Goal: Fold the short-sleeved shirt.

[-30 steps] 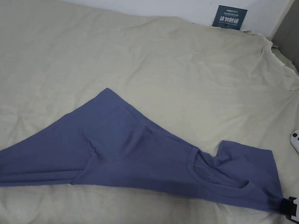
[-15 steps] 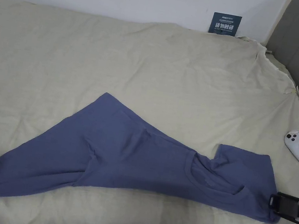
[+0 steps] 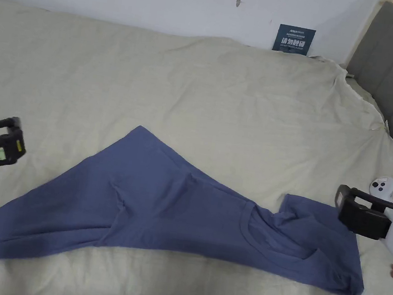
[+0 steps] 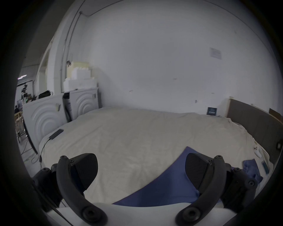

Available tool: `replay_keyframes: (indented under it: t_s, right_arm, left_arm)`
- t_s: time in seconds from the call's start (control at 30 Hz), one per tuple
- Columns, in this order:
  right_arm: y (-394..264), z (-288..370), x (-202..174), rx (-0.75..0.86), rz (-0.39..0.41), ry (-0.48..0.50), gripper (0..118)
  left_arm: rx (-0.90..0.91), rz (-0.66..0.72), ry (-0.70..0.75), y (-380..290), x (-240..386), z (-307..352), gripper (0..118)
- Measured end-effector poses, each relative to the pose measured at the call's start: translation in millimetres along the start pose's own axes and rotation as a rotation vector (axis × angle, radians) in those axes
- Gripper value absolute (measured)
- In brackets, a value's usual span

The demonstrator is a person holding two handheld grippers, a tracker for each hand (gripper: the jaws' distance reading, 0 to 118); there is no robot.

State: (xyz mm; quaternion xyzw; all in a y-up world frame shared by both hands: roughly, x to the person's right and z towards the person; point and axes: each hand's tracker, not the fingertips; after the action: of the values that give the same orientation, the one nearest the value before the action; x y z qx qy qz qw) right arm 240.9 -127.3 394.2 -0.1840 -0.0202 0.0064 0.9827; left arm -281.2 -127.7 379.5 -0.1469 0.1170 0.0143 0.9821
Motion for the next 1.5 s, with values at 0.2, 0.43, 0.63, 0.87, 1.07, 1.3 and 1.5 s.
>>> replay_keyframes:
  t_s: [0.2,0.43,0.63,0.87,1.07,1.3,1.5]
  right_arm:
    - [-12,11,-19,0.092,-0.100,-0.010,106]
    - [-18,14,-30,0.110,-0.089,0.022,16]
    - [-18,14,-37,0.109,-0.098,0.026,0]
    - [-20,14,-37,0.097,-0.097,0.023,0]
    - [-21,15,-37,0.089,-0.106,0.024,0]
    - [-23,14,-34,0.075,-0.109,0.021,0]
    - [-23,11,-33,0.059,-0.104,0.015,0]
  left_arm:
    - [0.025,-0.024,-0.016,-17,19,10,88]
    - [0.036,-0.027,-0.035,-28,23,13,0]
    - [0.013,-0.009,-0.058,-30,23,11,0]
    - [-0.004,-0.003,-0.072,-34,25,13,0]
    - [-0.012,0.006,-0.080,-34,27,14,0]
    - [-0.061,0.009,-0.120,-23,30,3,7]
    - [-0.150,0.051,-0.202,4,40,-36,111]
